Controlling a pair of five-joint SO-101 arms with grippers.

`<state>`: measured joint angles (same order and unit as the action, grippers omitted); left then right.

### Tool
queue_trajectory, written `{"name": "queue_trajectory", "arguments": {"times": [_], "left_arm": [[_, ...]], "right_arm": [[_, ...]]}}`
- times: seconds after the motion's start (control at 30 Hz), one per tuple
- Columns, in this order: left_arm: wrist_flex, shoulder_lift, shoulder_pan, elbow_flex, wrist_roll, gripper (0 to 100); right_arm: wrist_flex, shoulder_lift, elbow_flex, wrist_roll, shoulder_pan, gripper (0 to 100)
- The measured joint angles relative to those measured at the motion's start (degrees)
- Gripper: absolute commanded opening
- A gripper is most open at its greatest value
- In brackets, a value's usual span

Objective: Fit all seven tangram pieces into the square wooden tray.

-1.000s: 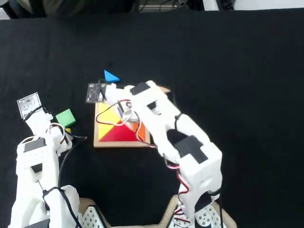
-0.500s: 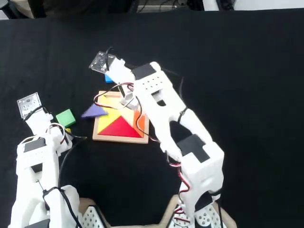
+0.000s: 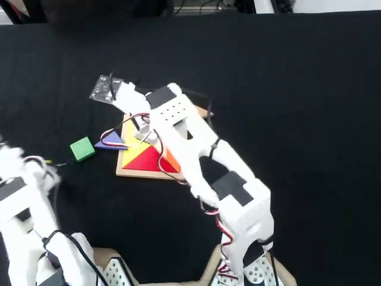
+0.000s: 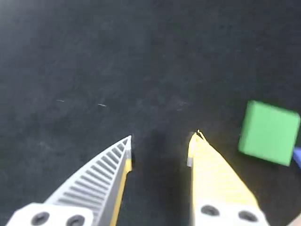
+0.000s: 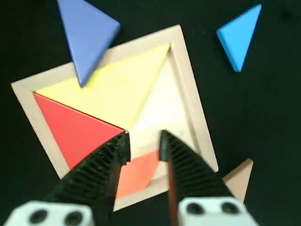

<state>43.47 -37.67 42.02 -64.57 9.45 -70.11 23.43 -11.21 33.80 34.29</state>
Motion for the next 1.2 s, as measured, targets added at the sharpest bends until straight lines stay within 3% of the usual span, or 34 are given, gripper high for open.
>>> {"name": "queue_trajectory", "arguments": {"times": [0.2,0.37,0.5,0.63,0.93,1.0,1.1,1.2], "left_arm": [[-0.1,0.5,-4.4,4.1,-6.8,20],[-0.1,0.6,-14.2,8.7,-10.1,20],[1.8,1.2,-24.4,13.3,-23.4,20],[9.4,5.0,-30.4,21.2,-38.4,20],[30.2,31.1,-34.4,48.3,-35.8,20],[34.4,37.4,-33.8,54.2,-41.9,20],[40.9,40.9,-32.4,59.1,-58.5,20],[40.7,40.9,-32.2,60.1,-68.7,20]], "right_arm": [[-7.0,-9.6,0.0,-0.4,-5.8,14.5],[-13.1,-25.5,4.1,-0.3,-10.3,14.5],[-13.5,-38.0,11.7,-1.1,-18.8,14.5],[-12.1,-45.3,22.9,-4.6,-25.9,14.5],[7.6,-53.5,54.3,-12.4,-27.9,14.5],[11.8,-54.6,59.3,-13.7,-25.8,14.5],[14.2,-55.1,61.8,-14.1,-24.9,14.5],[14.9,-55.2,62.2,-14.2,-24.4,14.5]]}}
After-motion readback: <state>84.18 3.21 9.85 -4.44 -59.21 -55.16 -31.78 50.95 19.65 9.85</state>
